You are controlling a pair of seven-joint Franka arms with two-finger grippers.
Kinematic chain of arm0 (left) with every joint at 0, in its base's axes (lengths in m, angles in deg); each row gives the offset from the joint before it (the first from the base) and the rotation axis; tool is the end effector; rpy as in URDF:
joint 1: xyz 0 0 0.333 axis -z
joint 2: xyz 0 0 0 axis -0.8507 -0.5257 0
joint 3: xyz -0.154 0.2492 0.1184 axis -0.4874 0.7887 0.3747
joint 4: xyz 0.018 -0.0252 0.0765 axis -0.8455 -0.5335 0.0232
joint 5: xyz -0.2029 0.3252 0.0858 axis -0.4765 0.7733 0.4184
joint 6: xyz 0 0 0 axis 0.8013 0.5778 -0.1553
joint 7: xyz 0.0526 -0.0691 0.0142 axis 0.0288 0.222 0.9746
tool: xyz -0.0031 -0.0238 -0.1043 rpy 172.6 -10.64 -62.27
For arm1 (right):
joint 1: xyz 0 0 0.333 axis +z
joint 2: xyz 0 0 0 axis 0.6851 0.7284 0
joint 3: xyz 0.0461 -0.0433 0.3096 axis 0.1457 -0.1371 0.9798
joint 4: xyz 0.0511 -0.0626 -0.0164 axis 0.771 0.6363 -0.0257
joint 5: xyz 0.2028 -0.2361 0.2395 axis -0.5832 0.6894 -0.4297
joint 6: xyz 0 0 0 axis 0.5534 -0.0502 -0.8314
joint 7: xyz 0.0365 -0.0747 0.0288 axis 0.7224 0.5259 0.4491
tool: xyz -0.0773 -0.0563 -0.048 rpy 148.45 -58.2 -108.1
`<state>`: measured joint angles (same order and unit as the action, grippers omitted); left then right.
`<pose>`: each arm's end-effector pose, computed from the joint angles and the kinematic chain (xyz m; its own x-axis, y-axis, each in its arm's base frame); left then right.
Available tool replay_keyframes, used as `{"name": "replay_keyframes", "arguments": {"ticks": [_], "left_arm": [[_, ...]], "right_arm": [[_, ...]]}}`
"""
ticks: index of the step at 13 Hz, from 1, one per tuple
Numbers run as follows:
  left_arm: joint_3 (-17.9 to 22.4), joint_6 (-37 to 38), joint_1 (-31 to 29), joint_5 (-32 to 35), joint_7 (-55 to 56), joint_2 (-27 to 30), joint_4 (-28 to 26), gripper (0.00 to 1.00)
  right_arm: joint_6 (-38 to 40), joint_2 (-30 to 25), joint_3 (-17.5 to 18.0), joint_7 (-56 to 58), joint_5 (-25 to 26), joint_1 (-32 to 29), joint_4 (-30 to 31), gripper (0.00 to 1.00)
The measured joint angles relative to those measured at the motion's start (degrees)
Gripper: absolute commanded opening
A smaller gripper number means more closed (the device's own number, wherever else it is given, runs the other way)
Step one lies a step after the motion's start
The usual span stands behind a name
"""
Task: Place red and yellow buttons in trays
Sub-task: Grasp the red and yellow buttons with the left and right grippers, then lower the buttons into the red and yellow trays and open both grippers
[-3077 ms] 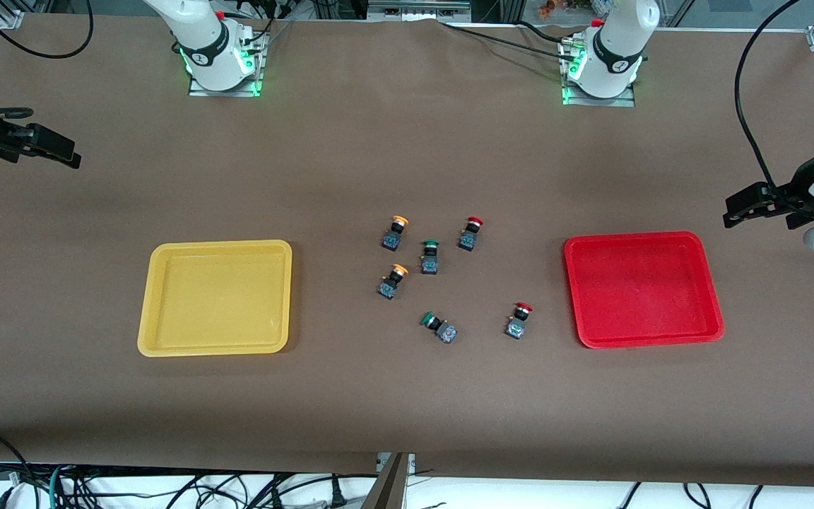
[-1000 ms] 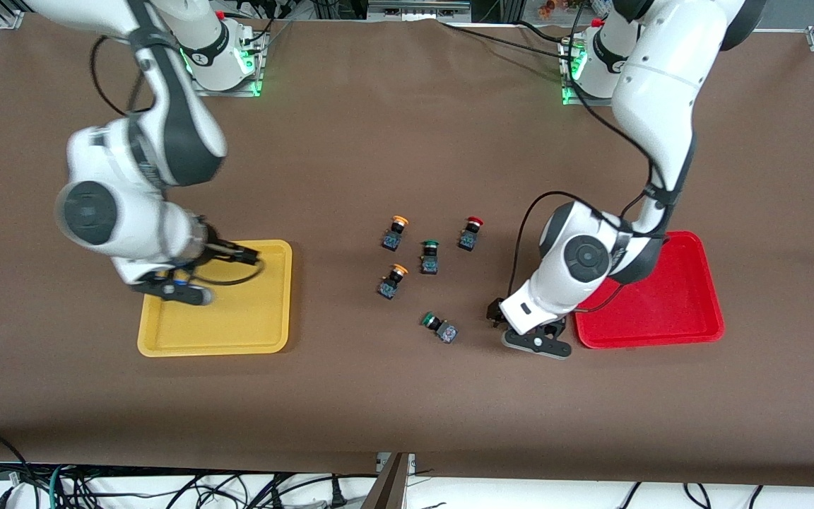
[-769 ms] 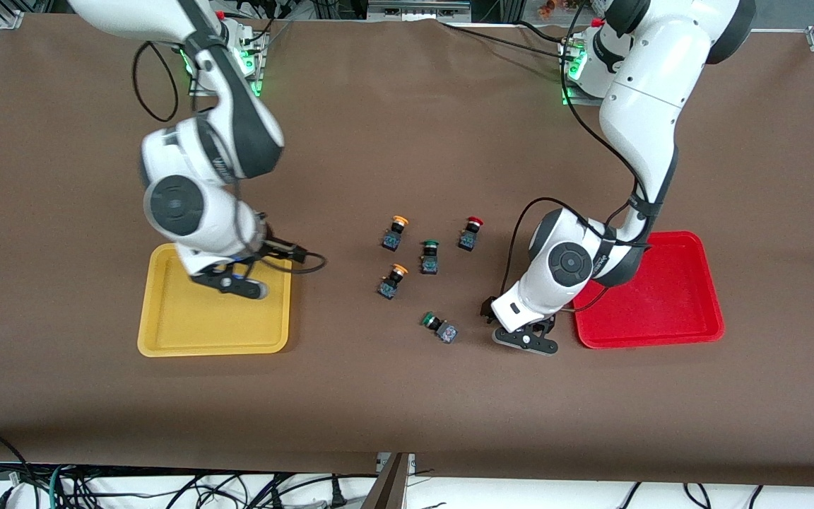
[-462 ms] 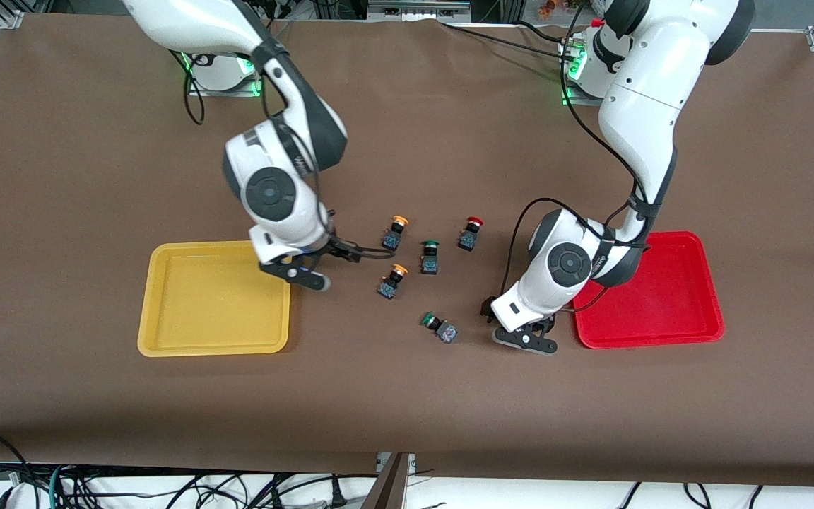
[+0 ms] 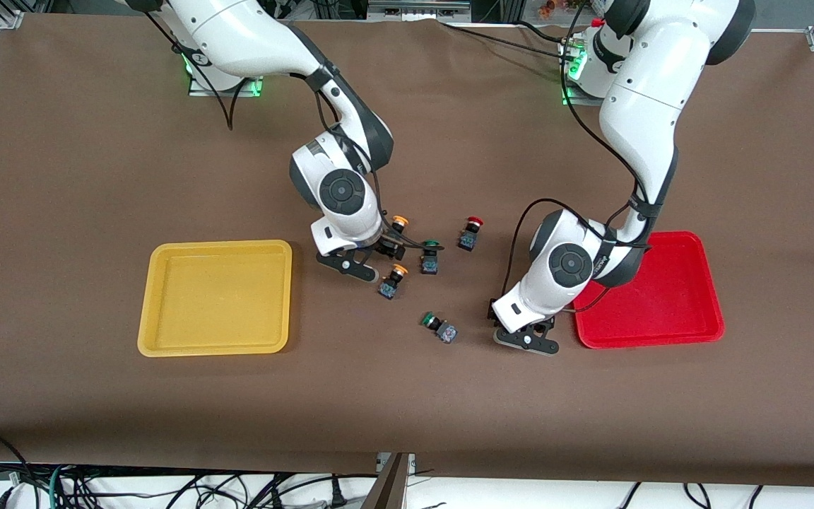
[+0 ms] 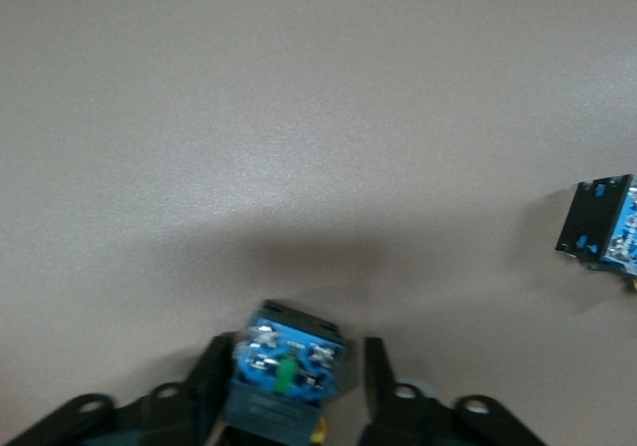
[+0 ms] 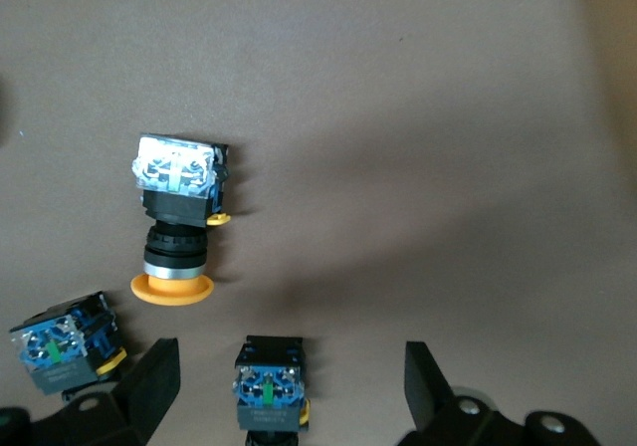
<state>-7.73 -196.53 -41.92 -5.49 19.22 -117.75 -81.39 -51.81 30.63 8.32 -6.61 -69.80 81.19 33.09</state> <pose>0.6789 -0.2674 0.1749 0.9701 -0.2116 0.1190 -0.2206 -0.9730 0.0684 0.5535 0.4471 0.2297 0.9303 -0.3599 -0.0713 -0.3621 -0.9319 -0.0205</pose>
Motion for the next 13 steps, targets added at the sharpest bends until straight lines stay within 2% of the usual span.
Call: {"name": "replay_keyframes", "arguments": {"ticks": [5, 6, 7, 8, 10, 13], "left_arm": [[0.4, 0.4, -0.3, 0.0, 0.0, 0.4, 0.1, 0.00], [0.6, 1.8, -0.7, 0.0, 0.0, 1.1, 0.3, 0.00], [0.7, 4.4, -1.3, 0.0, 0.0, 2.3, 0.5, 0.01], [0.7, 7.9, -2.0, 0.0, 0.0, 4.1, 0.8, 0.01], [0.9, 14.1, -3.4, 0.0, -0.3, 8.4, 1.1, 0.05], [1.2, 20.3, -7.9, 0.2, -6.7, 13.5, 1.1, 0.06]], "right_arm": [[-3.4, 2.7, 0.0, -1.6, 0.0, 2.9, 0.0, 1.00], [-4.0, 3.1, 0.0, -1.6, 0.0, 3.1, 0.0, 0.69], [-4.4, 3.4, 0.0, -1.6, 0.0, 3.2, 0.0, 0.27], [-4.5, 3.6, 0.0, -1.6, 0.0, 3.2, 0.0, 0.06], [-4.5, 3.7, -0.1, -1.5, 0.0, 3.2, 0.0, 0.00], [-4.5, 3.7, -0.2, -1.3, 0.1, 3.3, -0.3, 0.00]]}}
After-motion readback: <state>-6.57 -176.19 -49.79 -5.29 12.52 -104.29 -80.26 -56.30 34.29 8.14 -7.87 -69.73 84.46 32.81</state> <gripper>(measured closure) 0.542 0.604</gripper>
